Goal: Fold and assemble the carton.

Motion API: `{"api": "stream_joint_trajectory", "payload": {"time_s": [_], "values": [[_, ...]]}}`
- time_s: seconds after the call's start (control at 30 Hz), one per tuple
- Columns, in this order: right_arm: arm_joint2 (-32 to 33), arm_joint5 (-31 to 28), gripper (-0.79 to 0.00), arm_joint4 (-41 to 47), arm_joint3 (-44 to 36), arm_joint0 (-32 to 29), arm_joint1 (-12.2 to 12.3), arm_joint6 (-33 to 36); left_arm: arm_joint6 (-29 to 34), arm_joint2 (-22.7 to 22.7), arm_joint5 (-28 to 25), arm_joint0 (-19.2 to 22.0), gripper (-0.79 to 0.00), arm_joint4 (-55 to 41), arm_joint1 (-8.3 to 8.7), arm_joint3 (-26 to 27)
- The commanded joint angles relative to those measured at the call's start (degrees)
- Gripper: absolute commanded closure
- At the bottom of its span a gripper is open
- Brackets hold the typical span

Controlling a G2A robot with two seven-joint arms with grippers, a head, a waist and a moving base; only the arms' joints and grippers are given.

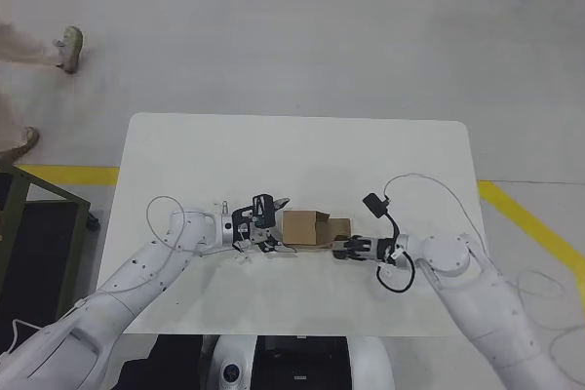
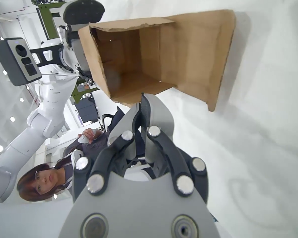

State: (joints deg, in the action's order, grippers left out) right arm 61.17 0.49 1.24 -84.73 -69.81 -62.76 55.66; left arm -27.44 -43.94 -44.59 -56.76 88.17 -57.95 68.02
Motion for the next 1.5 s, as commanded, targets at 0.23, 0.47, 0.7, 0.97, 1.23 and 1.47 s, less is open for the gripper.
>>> {"api": "stream_joint_trajectory", "payload": {"time_s": [0.23,0.47,0.7,0.97,1.23,1.47], "values": [[-4.11,-3.0,0.0,2.56,5.04,4.12,-1.62,-2.94,0.0,0.0,0.0,0.0,-0.785,0.0,0.0,0.0],[-8.31,-4.97,0.0,4.02,9.68,9.03,-3.27,-1.76,0.0,0.0,0.0,0.0,-0.785,0.0,0.0,0.0],[-12.08,-6.05,0.0,4.76,14.02,13.09,-4.93,-0.75,1.72,-0.71,1.19,-1.07,-0.785,-0.92,0.0,1.26],[-14.63,-7.93,0.0,6.74,17.94,15.83,-6.48,-0.07,2.24,-1.68,0.83,-1.77,-0.785,-0.96,0.08,1.84],[-15.2,-9.96,0.0,7.9,20.88,17.25,-7.24,0.49,2.56,-2.38,0.69,-1.93,-0.785,-0.94,0.0,1.23],[-11.8,-10.79,0.0,7.02,19.01,15.4,-5.9,1.24,2.03,-3.13,0.54,-2.27,-0.785,-0.57,0.06,1.04]]}}
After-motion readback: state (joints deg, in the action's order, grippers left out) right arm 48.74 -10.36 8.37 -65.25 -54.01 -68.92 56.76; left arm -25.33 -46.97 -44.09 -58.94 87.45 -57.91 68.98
